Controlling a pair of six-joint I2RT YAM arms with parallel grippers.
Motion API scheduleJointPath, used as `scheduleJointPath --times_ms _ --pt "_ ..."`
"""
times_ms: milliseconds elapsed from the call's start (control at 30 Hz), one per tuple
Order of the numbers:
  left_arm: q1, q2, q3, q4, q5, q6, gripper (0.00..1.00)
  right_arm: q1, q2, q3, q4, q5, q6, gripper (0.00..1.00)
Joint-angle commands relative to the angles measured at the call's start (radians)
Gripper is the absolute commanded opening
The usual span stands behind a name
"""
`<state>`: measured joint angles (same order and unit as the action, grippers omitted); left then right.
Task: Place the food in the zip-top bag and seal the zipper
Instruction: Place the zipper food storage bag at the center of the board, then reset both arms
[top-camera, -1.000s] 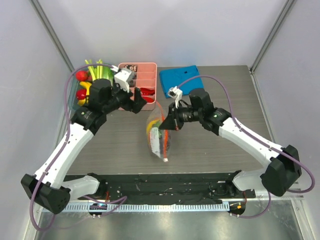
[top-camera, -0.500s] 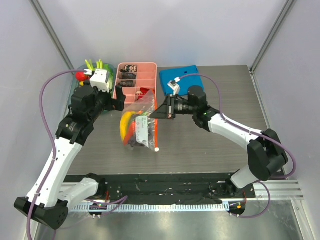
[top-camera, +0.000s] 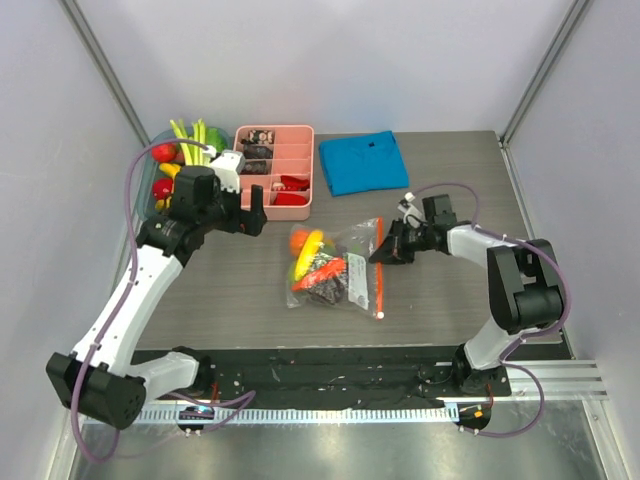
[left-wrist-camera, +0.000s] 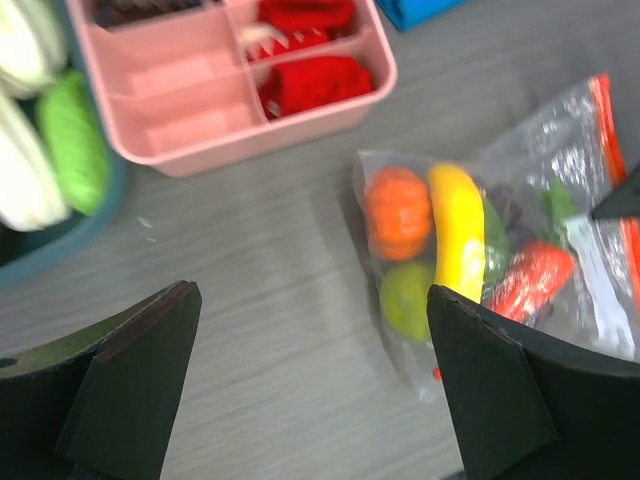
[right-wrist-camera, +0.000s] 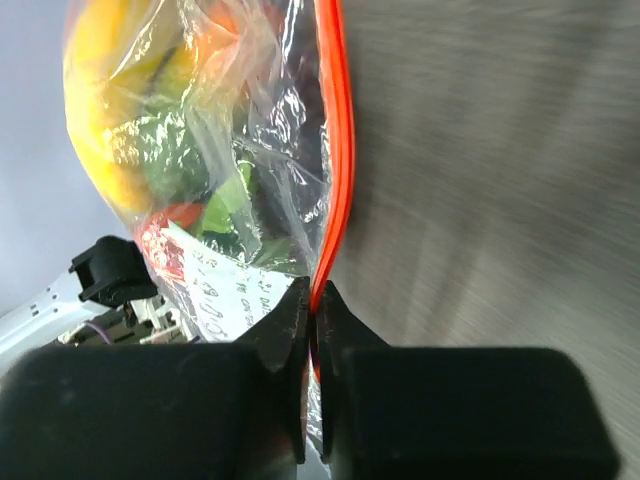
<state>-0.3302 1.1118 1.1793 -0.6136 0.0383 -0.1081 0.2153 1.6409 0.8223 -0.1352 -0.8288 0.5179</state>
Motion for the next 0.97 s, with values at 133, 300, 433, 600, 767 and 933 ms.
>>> scheduleJointPath --times_ms 133,300,433,600,767,933 --pt "0.052 0.109 0.118 -0.155 0.333 -0.076 1.0 -0.178 -0.013 0.172 -0.299 0.065 -0.306 0.45" --pt "0.132 0.284 0.29 -0.348 0.474 -0.047 1.0 -0.283 -0.087 0.271 -0.368 0.131 -0.387 0.69" --pt "0.192 0.347 0.434 -0.371 0.394 -0.033 1.0 -0.304 -0.142 0.382 -0.383 0.224 -0.456 0.91" --pt "0.253 0.443 0.611 -0.443 0.313 0.028 1.0 -0.315 -0.184 0.497 -0.391 0.272 -0.443 1.0" --pt "0.28 0.441 0.594 -0.437 0.27 0.048 1.0 -0.315 -0.277 0.459 -0.383 0.261 -0.418 1.0" --pt "0.29 0.434 0.606 -0.442 0.253 0.064 1.0 -0.314 -0.375 0.348 -0.356 0.272 -0.404 1.0"
